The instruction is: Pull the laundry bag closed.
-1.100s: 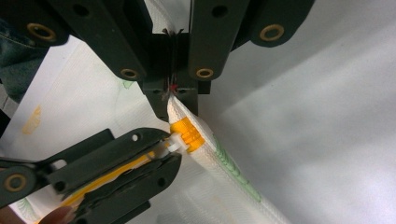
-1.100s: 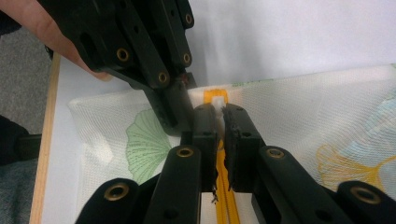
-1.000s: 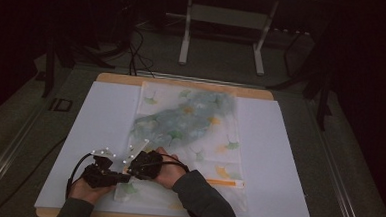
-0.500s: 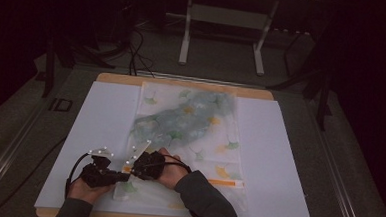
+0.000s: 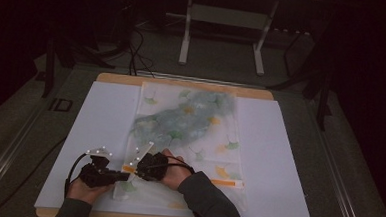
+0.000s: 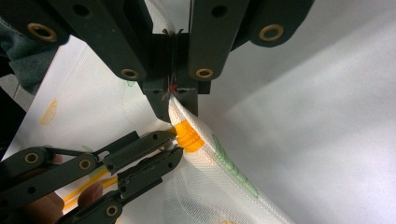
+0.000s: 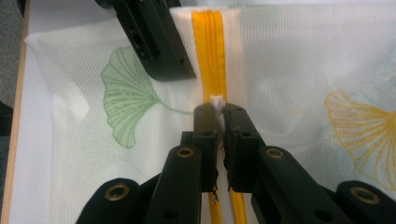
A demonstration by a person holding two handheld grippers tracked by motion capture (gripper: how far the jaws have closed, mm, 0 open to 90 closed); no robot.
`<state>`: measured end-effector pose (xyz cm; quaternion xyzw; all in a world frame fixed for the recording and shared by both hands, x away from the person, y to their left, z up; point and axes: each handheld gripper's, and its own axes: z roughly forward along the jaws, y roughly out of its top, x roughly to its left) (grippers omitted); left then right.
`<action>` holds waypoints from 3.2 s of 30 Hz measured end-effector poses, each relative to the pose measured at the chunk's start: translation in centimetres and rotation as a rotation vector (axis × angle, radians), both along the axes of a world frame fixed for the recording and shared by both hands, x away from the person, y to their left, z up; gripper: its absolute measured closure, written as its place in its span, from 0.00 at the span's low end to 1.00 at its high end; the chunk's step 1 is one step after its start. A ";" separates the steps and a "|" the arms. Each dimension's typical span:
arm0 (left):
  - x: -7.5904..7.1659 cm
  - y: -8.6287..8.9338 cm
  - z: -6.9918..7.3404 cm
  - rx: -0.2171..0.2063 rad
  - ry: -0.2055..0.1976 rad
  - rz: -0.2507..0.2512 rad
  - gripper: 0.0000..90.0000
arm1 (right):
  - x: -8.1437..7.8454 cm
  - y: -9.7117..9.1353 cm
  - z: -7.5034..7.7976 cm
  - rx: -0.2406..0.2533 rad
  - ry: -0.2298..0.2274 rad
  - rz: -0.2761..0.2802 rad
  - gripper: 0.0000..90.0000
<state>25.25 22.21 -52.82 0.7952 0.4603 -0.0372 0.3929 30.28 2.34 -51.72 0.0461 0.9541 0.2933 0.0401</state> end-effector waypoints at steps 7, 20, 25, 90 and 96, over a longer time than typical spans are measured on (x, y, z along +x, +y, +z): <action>-0.1 0.1 0.1 -0.002 -0.010 0.005 0.98 | 0.0 -0.6 -0.2 -0.011 0.001 -0.009 0.94; -0.2 0.0 0.2 0.001 -0.023 0.010 0.98 | 0.1 -1.5 -0.3 -0.033 -0.014 -0.019 0.94; -0.2 0.1 0.3 0.003 -0.029 0.010 0.98 | 0.0 -1.7 -0.3 -0.043 -0.021 -0.018 0.94; -0.5 0.6 0.9 -0.007 -0.063 0.039 0.98 | 0.0 -6.0 0.4 -0.191 -0.061 -0.046 0.94; -0.5 0.7 1.0 -0.008 -0.063 0.040 0.98 | -0.1 -6.6 0.5 -0.209 -0.069 -0.048 0.94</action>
